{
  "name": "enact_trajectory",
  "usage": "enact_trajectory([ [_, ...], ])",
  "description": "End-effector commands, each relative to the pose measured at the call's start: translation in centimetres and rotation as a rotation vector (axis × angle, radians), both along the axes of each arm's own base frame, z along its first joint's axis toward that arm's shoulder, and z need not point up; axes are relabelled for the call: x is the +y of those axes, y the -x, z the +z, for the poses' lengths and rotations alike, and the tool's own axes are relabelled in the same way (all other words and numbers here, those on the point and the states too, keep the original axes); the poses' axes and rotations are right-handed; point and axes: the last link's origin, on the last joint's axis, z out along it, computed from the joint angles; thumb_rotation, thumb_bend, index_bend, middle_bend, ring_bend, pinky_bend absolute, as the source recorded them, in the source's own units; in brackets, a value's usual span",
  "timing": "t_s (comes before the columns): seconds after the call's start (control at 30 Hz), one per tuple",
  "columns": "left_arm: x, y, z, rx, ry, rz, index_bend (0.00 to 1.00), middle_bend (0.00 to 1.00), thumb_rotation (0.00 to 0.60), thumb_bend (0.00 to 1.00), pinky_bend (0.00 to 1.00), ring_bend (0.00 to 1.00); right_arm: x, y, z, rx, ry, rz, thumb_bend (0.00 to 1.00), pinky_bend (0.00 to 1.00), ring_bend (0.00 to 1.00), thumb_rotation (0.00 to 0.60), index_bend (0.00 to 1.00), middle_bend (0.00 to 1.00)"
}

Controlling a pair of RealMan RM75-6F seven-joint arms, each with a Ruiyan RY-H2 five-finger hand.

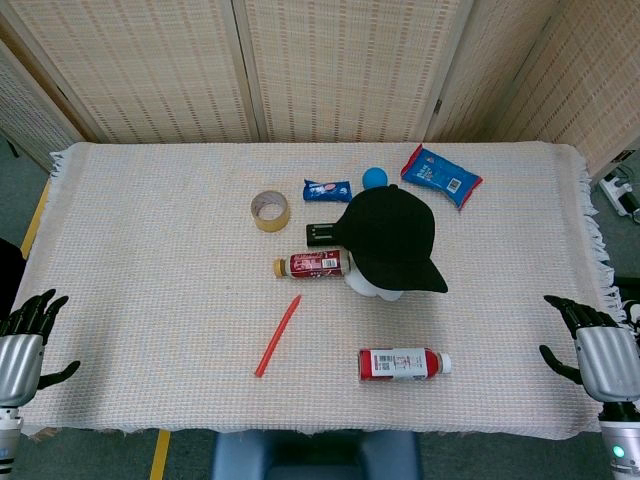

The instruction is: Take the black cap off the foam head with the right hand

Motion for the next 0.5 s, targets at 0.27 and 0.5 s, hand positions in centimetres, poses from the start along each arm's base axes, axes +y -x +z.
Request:
enact_trajectory([
  [0.27,-0.16,0.03,0.12,-0.005,-0.01,-0.015,0.16,0.11,0.6,0.06,0.2,0.11,0.11,-0.15,-0.31,-0.005,-0.013,0.01,0.2,0.38,0.32,0.6,0.22,0.29],
  [0.5,-0.23,-0.02,0.33,-0.011,-0.018,-0.022,0.16,0.11,0.6,0.06,0.2,0.11,0.34,-0.23,-0.32,-0.012,-0.012,0.019,0.2,0.38,0.34,0.6,0.22,0.29],
])
